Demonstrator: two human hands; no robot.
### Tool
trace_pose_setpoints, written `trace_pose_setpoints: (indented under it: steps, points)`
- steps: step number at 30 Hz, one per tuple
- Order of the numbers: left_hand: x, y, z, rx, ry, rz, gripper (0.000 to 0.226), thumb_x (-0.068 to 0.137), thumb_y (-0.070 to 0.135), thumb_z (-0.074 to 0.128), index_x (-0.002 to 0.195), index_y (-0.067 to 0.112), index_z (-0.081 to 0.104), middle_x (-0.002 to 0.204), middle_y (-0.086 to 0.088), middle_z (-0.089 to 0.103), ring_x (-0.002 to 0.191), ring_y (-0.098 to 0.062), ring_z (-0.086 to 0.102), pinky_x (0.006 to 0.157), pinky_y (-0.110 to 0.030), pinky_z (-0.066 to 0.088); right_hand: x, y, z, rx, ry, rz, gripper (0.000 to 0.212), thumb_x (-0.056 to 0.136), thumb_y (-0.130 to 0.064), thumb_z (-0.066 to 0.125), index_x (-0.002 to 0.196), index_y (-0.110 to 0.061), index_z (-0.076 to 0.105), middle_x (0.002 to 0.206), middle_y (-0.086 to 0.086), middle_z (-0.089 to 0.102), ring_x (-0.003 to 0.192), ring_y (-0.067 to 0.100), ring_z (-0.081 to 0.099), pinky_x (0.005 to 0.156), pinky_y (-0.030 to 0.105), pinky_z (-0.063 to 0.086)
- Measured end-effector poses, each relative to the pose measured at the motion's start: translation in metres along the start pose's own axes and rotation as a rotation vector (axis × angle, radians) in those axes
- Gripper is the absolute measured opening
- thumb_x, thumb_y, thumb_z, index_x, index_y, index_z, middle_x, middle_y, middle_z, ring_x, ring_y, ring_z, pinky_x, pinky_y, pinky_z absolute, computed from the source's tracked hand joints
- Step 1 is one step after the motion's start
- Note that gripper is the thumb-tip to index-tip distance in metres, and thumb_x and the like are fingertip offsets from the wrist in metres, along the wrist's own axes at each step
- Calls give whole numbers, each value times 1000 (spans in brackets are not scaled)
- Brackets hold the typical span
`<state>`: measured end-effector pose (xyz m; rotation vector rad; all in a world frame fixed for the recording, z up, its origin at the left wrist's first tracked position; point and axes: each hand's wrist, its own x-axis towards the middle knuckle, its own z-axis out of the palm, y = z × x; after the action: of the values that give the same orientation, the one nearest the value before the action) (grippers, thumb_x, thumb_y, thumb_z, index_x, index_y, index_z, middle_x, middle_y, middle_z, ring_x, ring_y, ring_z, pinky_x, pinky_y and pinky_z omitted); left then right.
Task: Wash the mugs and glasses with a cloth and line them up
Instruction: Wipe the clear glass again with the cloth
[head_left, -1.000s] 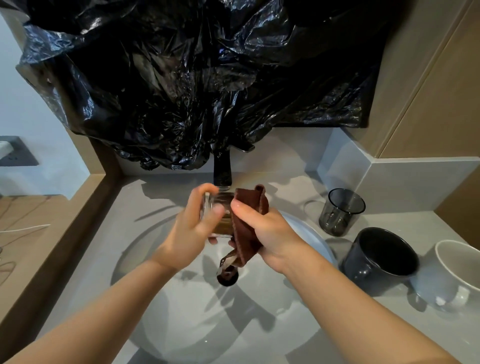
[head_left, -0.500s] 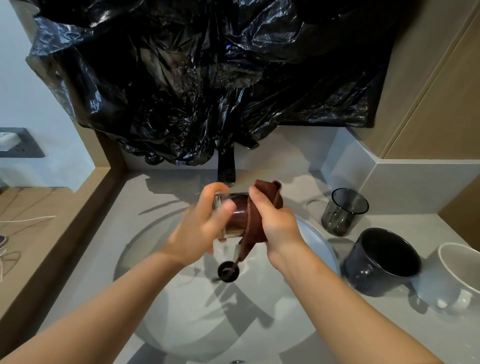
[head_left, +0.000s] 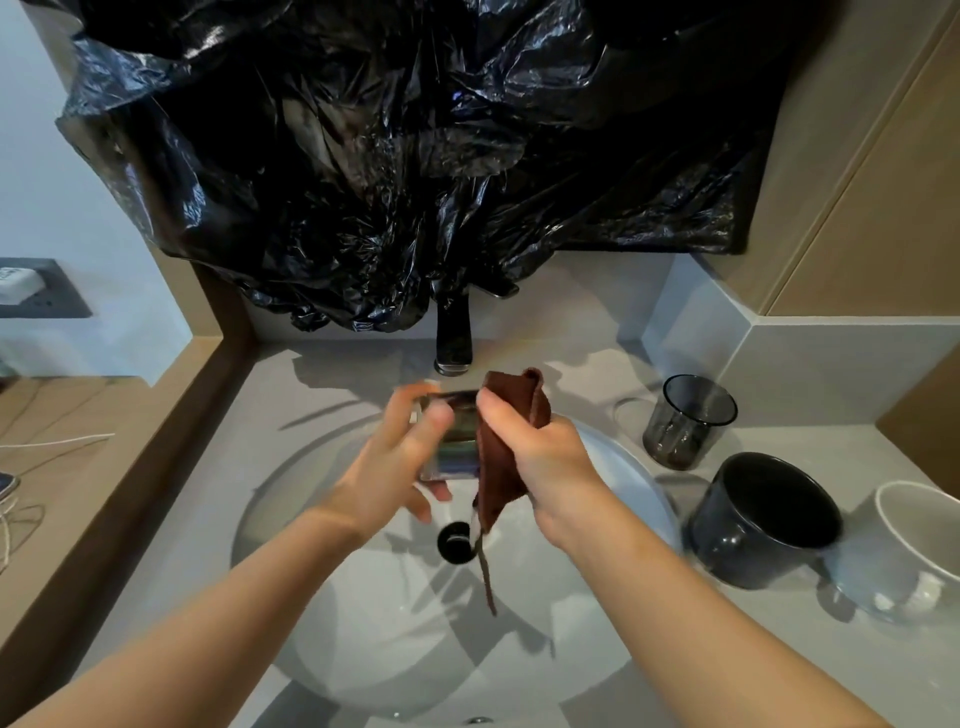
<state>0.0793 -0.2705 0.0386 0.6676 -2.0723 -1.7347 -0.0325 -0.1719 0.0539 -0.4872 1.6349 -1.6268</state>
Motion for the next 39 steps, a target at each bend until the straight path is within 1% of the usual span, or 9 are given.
trace_pose_setpoints:
  steps: [4,7,9,11,17,20,24,32,39]
  points:
    - [3,7,4,-416,-26,-368,54,88,63,39,86,13,61,66,-6,56,48,-15,43,41,-22,36,-10,0,7,-250,-30,-134,14,79,-31,73,69,-22,65,63,-5,63,55,4,58,53,17,48]
    - [4,0,8,10,202,24,32,92,47,51,105,18,49,83,-2,58,63,-12,54,56,-25,44,-2,1,6,-43,-9,-13,20,81,-38,71,77,-18,67,76,2,69,74,17,67,70,27,54]
    - [5,-11,1,505,206,384,48,79,51,54,113,17,48,96,2,56,79,-8,55,68,-17,43,1,-3,4,153,-22,179,33,83,-45,67,89,-13,66,85,9,70,80,26,68,76,36,57]
    - [7,-20,-4,605,120,478,58,72,54,53,118,19,49,101,2,54,83,-7,54,70,-14,40,3,-3,2,173,-8,213,35,84,-46,65,90,-11,65,82,8,70,75,24,67,70,35,57]
    - [2,-2,-1,-318,-105,-291,60,79,64,48,110,13,57,83,-15,68,58,-20,60,46,-25,47,-1,1,2,-60,133,-112,22,82,-34,70,67,-19,64,66,-1,65,66,15,64,57,21,54]
    - [3,-1,1,-67,9,-104,53,78,55,54,108,11,52,78,-12,66,58,-15,60,47,-25,47,-1,3,1,-44,128,-92,21,83,-33,70,70,-18,64,67,-2,65,64,13,64,53,16,50]
    - [3,-11,-3,713,30,316,68,63,66,51,115,23,44,97,11,52,76,-4,53,69,-5,39,4,-1,0,51,130,99,27,83,-39,69,77,-14,64,73,4,67,67,18,64,65,28,52]
    - [11,0,-1,545,-209,58,59,58,43,77,109,34,49,90,12,66,82,-5,64,75,-25,53,0,2,8,-411,78,-57,29,77,-43,71,67,-15,66,71,3,68,77,25,68,74,41,57]
    - [6,-9,8,835,37,159,90,57,59,67,134,24,35,105,6,61,90,-15,59,78,-25,46,3,-1,8,173,304,22,24,83,-33,70,69,-16,61,67,2,64,65,21,65,62,29,55]
